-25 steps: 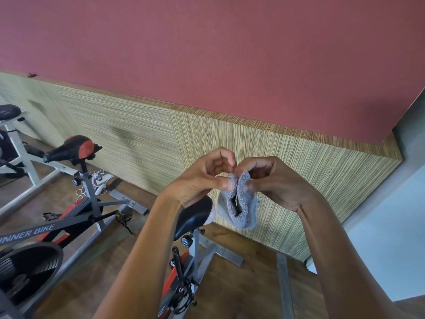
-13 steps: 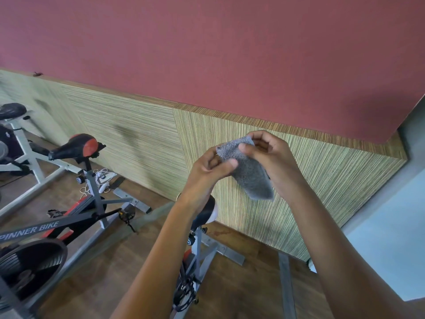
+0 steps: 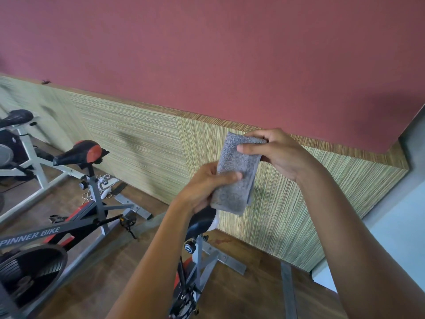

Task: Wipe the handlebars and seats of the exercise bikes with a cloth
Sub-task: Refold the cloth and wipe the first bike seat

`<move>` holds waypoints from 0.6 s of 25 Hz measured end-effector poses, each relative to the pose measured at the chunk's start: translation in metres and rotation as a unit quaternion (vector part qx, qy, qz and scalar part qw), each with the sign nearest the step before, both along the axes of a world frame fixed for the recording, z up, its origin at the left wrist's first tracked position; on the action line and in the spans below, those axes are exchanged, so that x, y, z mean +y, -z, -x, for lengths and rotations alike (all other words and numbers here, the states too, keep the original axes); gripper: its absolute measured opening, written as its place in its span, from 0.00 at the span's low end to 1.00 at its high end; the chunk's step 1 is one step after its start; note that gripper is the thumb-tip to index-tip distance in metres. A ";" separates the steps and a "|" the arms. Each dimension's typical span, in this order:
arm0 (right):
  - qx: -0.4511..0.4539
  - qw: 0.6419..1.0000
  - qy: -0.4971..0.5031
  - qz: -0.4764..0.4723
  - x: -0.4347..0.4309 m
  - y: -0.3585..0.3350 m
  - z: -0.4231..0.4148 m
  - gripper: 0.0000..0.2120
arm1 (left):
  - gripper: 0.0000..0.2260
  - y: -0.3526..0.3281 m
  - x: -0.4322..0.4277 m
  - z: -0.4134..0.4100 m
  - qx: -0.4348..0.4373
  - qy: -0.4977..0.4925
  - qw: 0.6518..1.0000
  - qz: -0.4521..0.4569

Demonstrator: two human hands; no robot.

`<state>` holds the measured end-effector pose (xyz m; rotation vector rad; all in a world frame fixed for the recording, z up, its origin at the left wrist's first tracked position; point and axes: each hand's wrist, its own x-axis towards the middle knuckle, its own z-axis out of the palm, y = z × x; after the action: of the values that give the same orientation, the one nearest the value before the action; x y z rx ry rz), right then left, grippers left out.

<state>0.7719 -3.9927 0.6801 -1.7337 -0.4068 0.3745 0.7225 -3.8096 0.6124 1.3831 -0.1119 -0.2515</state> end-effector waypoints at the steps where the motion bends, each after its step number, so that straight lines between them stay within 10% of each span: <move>1: -0.002 1.000 0.005 -0.007 0.000 -0.002 -0.002 0.24 | 0.08 0.007 -0.003 0.003 0.024 0.027 0.999 0.019; 15: -0.037 0.995 -0.051 0.072 0.000 0.040 -0.003 0.15 | 0.20 0.029 -0.025 0.023 0.267 -0.032 0.925 0.270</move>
<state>0.7747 -3.9924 0.6397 -1.8753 -0.5352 0.4220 0.6996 -3.8344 0.5834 0.7326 0.3006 -0.4951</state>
